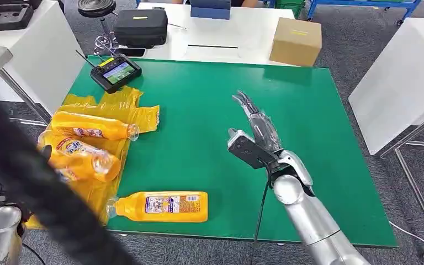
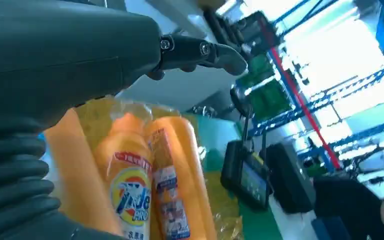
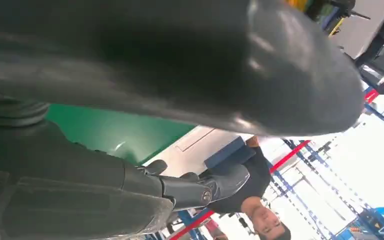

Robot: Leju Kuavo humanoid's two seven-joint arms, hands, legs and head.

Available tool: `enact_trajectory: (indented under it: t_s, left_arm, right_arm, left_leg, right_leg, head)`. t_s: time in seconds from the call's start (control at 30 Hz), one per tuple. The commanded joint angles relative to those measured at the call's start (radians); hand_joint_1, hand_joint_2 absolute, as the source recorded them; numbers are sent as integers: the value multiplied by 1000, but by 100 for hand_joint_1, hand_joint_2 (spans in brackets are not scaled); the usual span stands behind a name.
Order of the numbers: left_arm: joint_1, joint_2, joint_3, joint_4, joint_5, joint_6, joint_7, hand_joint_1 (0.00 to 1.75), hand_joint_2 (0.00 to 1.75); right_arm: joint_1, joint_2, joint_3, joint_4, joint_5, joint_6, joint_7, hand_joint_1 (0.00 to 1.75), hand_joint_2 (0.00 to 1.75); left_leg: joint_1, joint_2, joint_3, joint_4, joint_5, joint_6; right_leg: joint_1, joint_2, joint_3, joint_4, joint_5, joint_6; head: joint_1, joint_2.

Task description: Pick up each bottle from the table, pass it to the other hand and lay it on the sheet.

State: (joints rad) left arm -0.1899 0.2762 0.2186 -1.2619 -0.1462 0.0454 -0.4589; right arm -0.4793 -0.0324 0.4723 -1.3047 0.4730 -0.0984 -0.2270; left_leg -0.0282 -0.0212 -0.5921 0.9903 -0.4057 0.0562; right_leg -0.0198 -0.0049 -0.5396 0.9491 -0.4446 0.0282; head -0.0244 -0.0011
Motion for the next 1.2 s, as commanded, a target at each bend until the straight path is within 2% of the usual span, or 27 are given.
enact_trajectory:
  t_s: [0.03,0.1,0.27,0.37,0.5,0.87,1.1,1.13,1.2]
  left_arm:
    - [-81,29,-128,125,-352,126,61,0,0]
    - [-123,24,-186,229,-469,128,103,0,0]
    - [-169,22,-183,367,-440,133,50,0,0]
    - [-177,0,-98,330,-267,47,1,0,0]
    - [-157,-15,4,224,-8,-123,19,0,0]
    - [-145,-13,5,200,1,-131,27,0,0]
    - [-129,-56,85,47,363,-325,46,0,0]
    - [-120,-65,91,8,397,-332,45,0,0]
    - [-107,-91,93,-75,419,-319,33,0,0]
  right_arm:
    - [6,-8,-5,-22,10,13,14,0,0]
    - [6,-4,-7,-22,16,18,19,0,0]
    - [9,-1,-13,-2,18,22,19,0,0]
    - [5,0,-13,10,20,26,17,0,0]
    - [-6,3,20,37,56,52,29,0,0]
    - [-3,8,22,40,54,51,28,0,0]
    - [-50,31,133,118,120,134,44,0,0]
    - [-61,36,156,135,124,147,44,0,175]
    - [-83,48,207,179,145,169,56,0,175]
  left_leg:
    - [1,-1,2,-2,0,-6]
    - [0,-1,2,-1,1,-4]
    - [0,0,2,-2,0,-4]
    - [2,6,2,-2,0,-6]
    - [2,8,0,-1,0,-5]
    - [2,7,-1,0,0,-3]
    - [2,9,0,-1,-1,-5]
    - [2,9,-2,0,0,-4]
    - [2,10,-1,0,-1,-5]
  right_leg:
    - [1,-2,3,-1,0,-3]
    - [0,-3,2,-1,-1,-2]
    - [0,-1,2,-1,0,-2]
    - [1,2,4,-2,2,-5]
    - [1,3,2,-1,2,-5]
    - [1,4,0,-1,2,-4]
    - [1,5,2,-1,2,-5]
    - [1,5,0,0,2,-5]
    - [1,6,1,-1,2,-5]
  head:
    - [0,0]
    - [0,0]
    - [0,0]
    - [0,0]
    - [0,0]
    - [0,0]
    - [0,0]
    - [0,0]
    - [0,0]
